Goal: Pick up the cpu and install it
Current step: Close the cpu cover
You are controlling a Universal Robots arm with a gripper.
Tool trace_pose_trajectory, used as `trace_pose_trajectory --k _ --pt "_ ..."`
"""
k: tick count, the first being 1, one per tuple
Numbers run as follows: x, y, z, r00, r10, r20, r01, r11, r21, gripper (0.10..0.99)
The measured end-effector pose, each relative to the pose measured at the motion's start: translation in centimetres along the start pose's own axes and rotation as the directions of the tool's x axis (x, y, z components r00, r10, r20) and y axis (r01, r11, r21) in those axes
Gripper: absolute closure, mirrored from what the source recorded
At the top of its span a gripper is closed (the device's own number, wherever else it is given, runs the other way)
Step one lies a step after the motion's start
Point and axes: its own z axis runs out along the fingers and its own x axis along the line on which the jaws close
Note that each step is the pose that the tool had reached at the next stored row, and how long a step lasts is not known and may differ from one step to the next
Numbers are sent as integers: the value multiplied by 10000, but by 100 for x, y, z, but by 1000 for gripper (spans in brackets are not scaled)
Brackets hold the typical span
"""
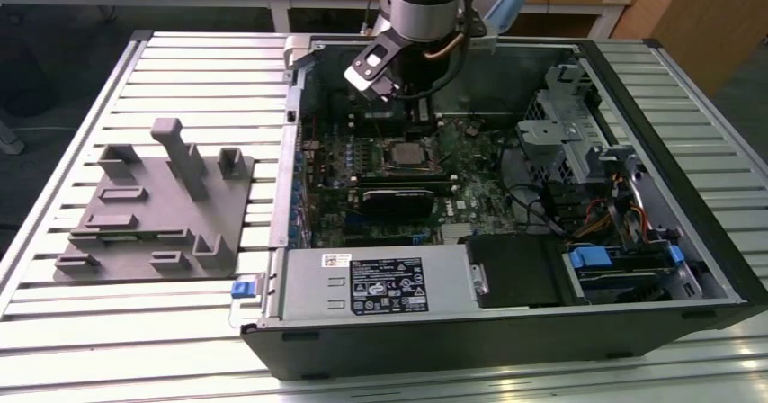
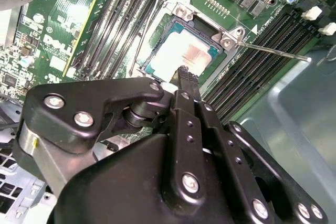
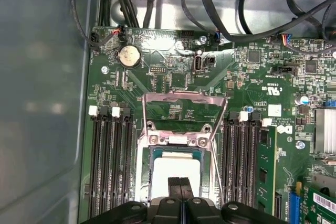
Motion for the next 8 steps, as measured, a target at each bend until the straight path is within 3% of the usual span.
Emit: trace_pose_trajectory --k 8 --pt "0 3 -64 10000 0 0 0 10000 0 980"
